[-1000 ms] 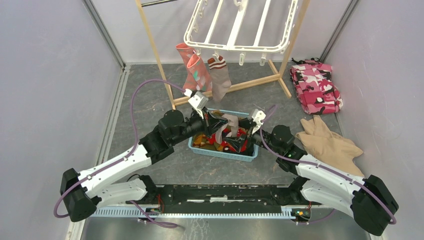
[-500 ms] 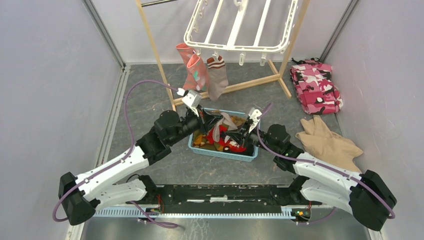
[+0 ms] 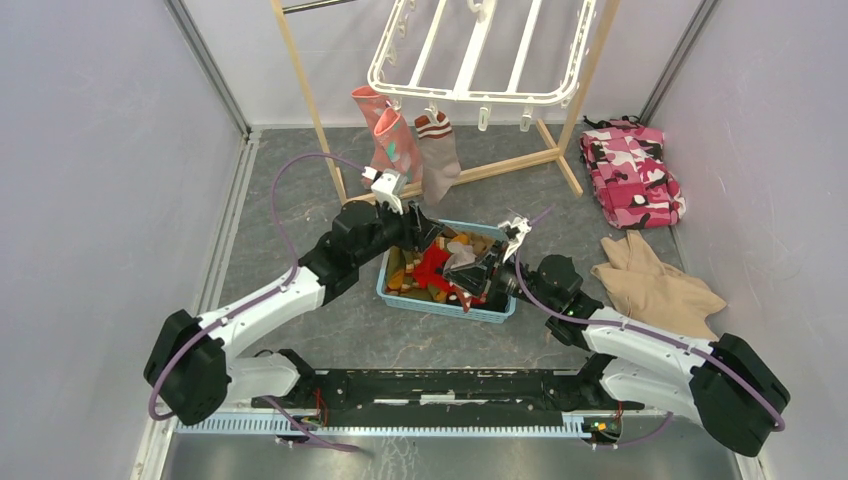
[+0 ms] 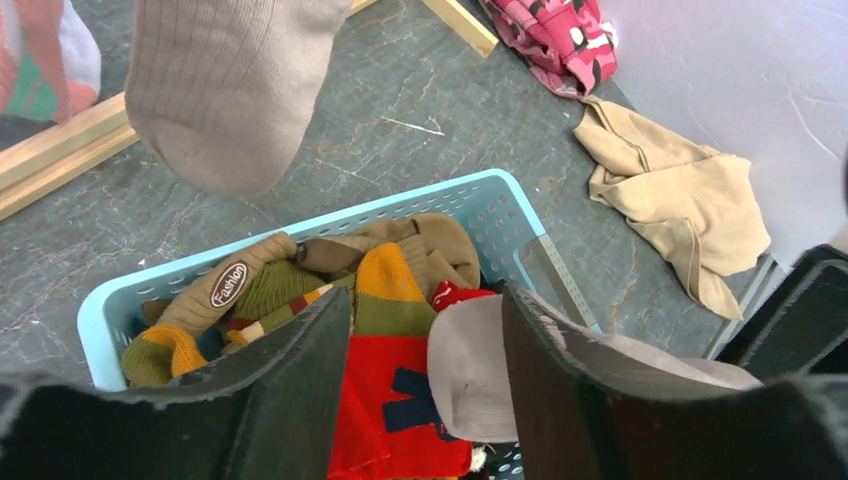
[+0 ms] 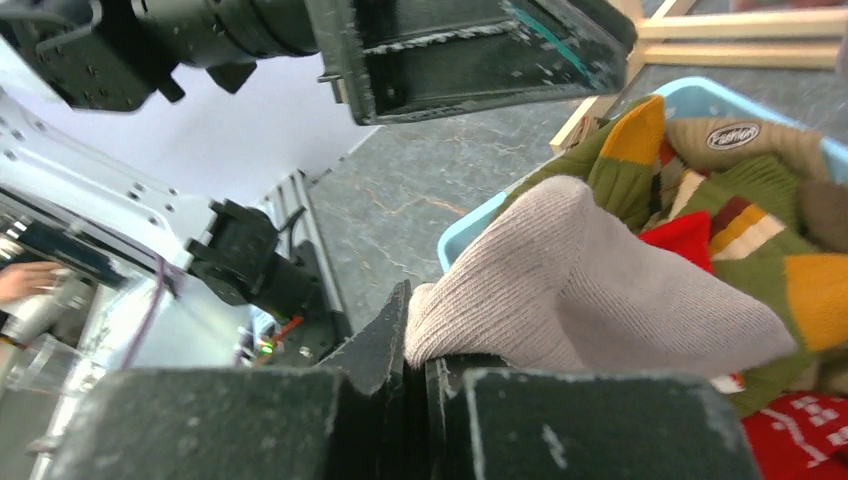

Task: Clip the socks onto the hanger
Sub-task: Pick up the sock from the bin.

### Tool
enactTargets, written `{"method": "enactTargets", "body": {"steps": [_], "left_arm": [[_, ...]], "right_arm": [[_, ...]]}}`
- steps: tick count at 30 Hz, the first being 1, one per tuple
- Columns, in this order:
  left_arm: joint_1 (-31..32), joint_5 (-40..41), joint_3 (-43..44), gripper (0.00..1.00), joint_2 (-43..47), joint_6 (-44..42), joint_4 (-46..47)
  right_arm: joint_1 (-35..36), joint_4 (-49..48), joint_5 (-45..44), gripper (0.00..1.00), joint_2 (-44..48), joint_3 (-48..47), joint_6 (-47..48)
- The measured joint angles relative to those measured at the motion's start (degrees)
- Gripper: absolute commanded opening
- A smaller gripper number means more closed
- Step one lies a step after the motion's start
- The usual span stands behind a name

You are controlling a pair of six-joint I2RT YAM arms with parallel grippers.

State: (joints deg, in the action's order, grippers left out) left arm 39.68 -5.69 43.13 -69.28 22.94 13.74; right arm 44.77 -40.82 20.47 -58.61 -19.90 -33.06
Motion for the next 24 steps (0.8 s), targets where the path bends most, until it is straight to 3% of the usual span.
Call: {"method": "enactTargets", "body": {"steps": [2,6,7,11,17,20,24], "left_arm": [[-0.4,-0.2,0.0,0.71,0.6,0.0,0.1],[-0.6,-2.2,-4.8,0.98,7.7,-0.3,3.5],[-0.7,-3.6,-7.3,1.00,10.6,-0.4,5.4],[-0.7,-10.1,-18.7,1.00,19.8,1.0,16.0],[3.1,-17.2,-33.2,0.97,22.5,2.9,33.4],[9.2,-16.9,-35.6,0.95,24.6,-2.3,35.3],[17.6,-13.1,-35.6,0.92,25.9,-15.8,38.0]], "right_arm": [[0.0,-0.5,-0.8,0.06,-0.3,0.0,-3.7],[0.0,-1.0,-3.7,0.05,-0.8,0.0,-12.1],[0.0,-1.1,-4.4,0.04,-0.8,0.0,-13.9],[-0.1,-2.5,-6.6,0.00,-1.0,0.3,-21.0],[-0.3,-7.8,-7.8,0.00,-3.0,1.6,-33.2],[-0.3,-11.9,-7.8,0.00,-5.1,3.2,-39.6],[-0.3,-16.7,-8.0,0.00,-8.4,5.4,-47.1]]}}
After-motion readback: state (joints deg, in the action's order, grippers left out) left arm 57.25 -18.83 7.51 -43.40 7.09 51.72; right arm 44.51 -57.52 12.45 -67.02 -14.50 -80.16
